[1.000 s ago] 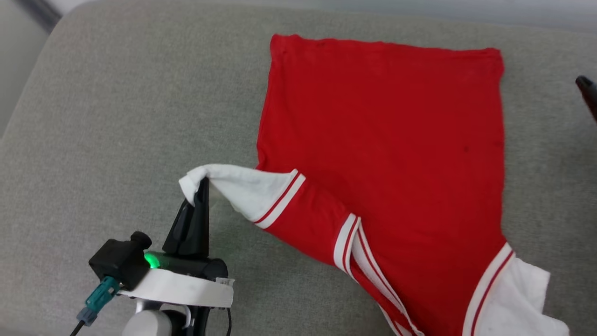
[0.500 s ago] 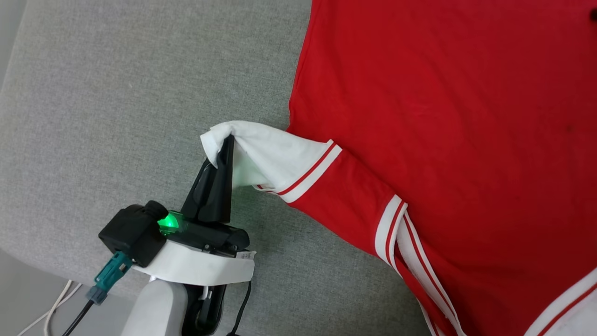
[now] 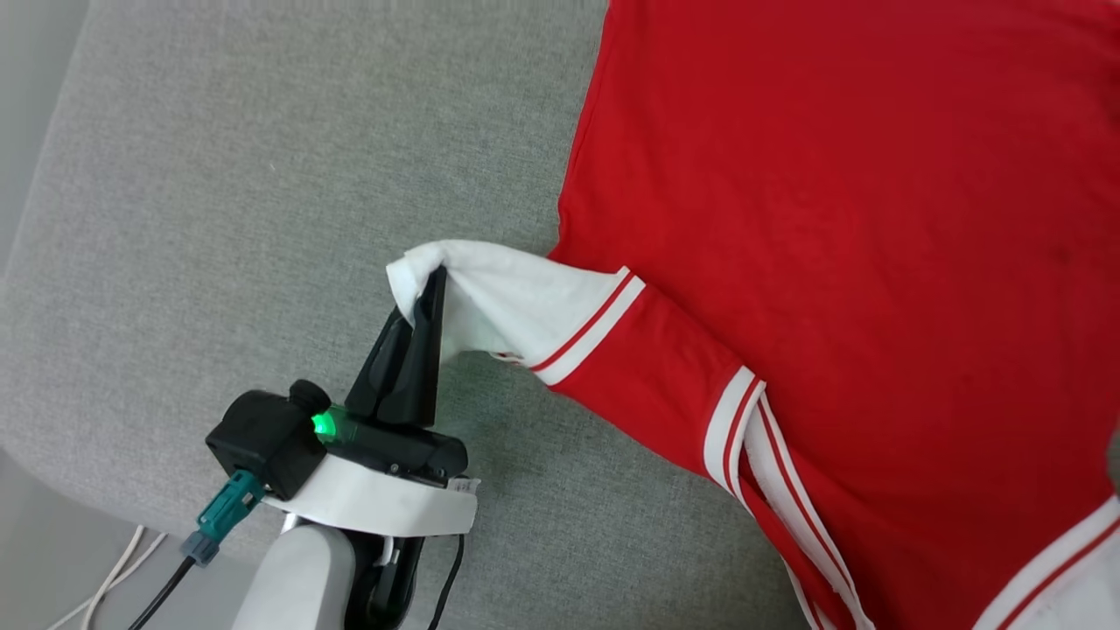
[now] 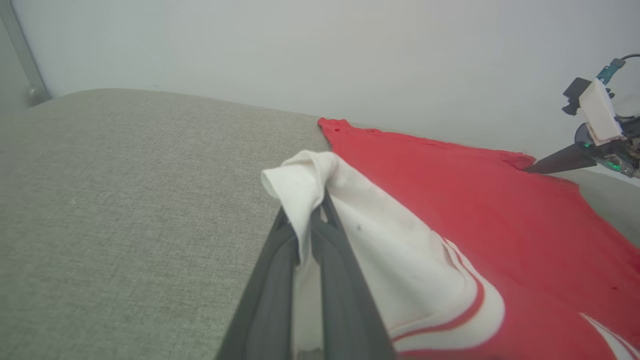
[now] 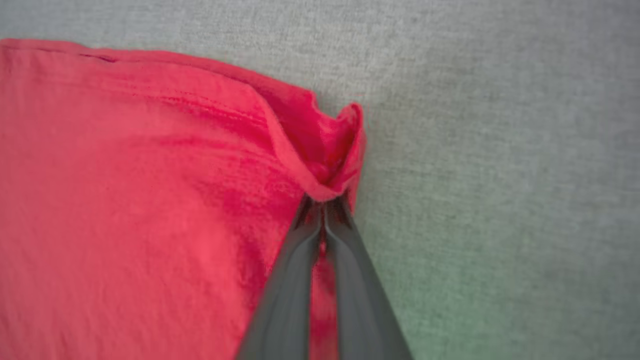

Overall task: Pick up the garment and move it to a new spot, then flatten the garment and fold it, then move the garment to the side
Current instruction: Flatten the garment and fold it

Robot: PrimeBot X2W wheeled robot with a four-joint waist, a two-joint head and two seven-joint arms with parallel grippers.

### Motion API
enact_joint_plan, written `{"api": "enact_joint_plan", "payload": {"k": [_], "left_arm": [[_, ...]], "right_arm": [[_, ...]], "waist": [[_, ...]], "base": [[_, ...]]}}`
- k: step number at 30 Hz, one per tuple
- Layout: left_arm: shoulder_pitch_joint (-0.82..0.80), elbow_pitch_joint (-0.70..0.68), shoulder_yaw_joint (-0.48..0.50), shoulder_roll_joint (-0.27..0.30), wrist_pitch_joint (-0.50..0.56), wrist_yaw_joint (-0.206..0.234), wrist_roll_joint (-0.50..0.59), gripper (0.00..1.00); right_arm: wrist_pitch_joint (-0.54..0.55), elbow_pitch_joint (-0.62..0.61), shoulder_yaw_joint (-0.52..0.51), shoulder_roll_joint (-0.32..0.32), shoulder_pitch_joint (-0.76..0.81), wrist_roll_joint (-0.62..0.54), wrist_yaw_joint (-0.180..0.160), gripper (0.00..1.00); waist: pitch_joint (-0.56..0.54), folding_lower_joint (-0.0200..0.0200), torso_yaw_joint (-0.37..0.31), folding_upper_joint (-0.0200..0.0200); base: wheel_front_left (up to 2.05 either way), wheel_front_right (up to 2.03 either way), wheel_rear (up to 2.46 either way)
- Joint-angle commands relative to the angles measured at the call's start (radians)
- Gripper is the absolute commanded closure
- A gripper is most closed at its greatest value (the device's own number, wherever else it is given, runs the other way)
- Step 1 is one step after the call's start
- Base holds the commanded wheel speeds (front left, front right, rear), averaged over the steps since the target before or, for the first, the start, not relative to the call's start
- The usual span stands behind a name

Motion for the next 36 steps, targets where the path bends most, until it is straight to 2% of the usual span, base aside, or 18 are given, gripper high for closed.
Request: {"api": "enact_joint_plan", "payload": {"k": [1, 6, 11, 18, 22, 28, 34, 35, 36], "left_arm": [[0.013, 0.007, 0.006, 0.006, -0.007, -0.003, 0.004, 1.0], [0.047, 0.045, 0.02, 0.028, -0.006, -0.002, 0.014, 1.0], [0.089, 0.073, 0.054, 0.062, -0.003, 0.01, 0.01, 1.0], [0.166, 0.091, 0.122, 0.106, 0.027, 0.047, -0.02, 1.0], [0.214, 0.101, 0.157, 0.124, 0.039, 0.065, -0.039, 1.0], [0.276, 0.096, 0.181, 0.14, 0.066, 0.082, -0.061, 1.0], [0.304, 0.1, 0.185, 0.15, 0.083, 0.09, -0.069, 1.0], [0.303, 0.1, 0.182, 0.151, 0.088, 0.09, -0.07, 1.0], [0.303, 0.1, 0.181, 0.152, 0.091, 0.09, -0.07, 1.0]], "right_arm": [[0.004, 0.004, 0.007, -0.016, 0.027, -0.001, -0.001, 1.0], [-0.004, -0.05, 0.074, -0.057, 0.086, 0.029, -0.001, 1.0], [-0.002, -0.147, 0.154, -0.086, 0.199, 0.098, -0.001, 1.0], [0.015, -0.351, 0.242, -0.128, 0.448, 0.191, -0.001, 1.0], [0.027, -0.481, 0.254, -0.134, 0.639, 0.218, -0.001, 1.0], [0.048, -0.622, 0.209, -0.1, 0.973, 0.233, -0.001, 1.0], [0.047, -0.649, 0.173, -0.003, 1.21, 0.24, -0.001, 1.0], [0.032, -0.651, 0.175, 0.011, 1.226, 0.244, -0.001, 0.64], [0.003, -0.656, 0.171, 0.024, 1.235, 0.244, -0.001, 0.0]], "waist": [[-0.04, -0.0001, -0.013, 0.0], [-0.143, -0.0001, -0.059, 0.0], [-0.239, -0.0001, -0.145, 0.0], [-0.347, -0.0001, -0.285, 0.0], [-0.395, -0.0001, -0.351, 0.0], [-0.435, -0.0001, -0.403, 0.0], [-0.449, -0.0001, -0.43, 0.0], [-0.449, -0.0001, -0.432, 0.0], [-0.45, -0.0001, -0.434, 0.0]], "base": [[0.0, 0.0, 0.0], [0.0, 0.0, 0.0], [0.0, 0.0, 0.0], [0.0, 0.0, 0.0], [0.0, 0.0, 0.0], [0.0, 0.0, 0.0], [0.0, 0.0, 0.0], [0.0, 0.0, 0.0], [0.0, 0.0, 0.0]]}}
